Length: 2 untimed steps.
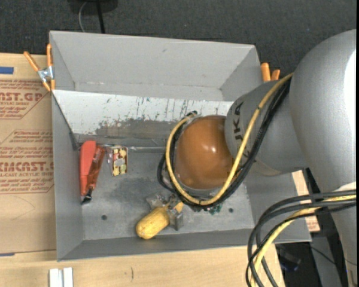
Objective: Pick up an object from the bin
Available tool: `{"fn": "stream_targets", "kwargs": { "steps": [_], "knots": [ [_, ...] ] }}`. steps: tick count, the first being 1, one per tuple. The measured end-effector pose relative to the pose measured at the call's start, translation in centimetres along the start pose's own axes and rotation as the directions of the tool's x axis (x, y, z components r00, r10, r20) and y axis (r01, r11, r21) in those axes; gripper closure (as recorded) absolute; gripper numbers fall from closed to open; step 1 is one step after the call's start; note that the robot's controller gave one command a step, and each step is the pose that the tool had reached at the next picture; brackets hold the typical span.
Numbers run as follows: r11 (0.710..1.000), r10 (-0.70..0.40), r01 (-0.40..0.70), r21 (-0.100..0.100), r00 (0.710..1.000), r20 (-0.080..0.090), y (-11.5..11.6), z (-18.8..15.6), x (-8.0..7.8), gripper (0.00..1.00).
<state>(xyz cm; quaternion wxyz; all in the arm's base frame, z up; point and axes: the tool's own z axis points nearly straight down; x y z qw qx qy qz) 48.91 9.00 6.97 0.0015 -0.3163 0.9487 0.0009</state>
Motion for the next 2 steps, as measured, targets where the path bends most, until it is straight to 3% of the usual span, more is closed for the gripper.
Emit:
{"fn": "stream_targets", "kwargs": {
  "steps": [1,2],
  "knots": [
    [1.000,0.000,0.000,0.000,1.000,0.000,0.0,0.0,0.0,1.00],
    [0.999,0.046,-0.046,0.001,0.999,0.005,-1.2,-15.8,-0.7,1.00]
  ]
}}
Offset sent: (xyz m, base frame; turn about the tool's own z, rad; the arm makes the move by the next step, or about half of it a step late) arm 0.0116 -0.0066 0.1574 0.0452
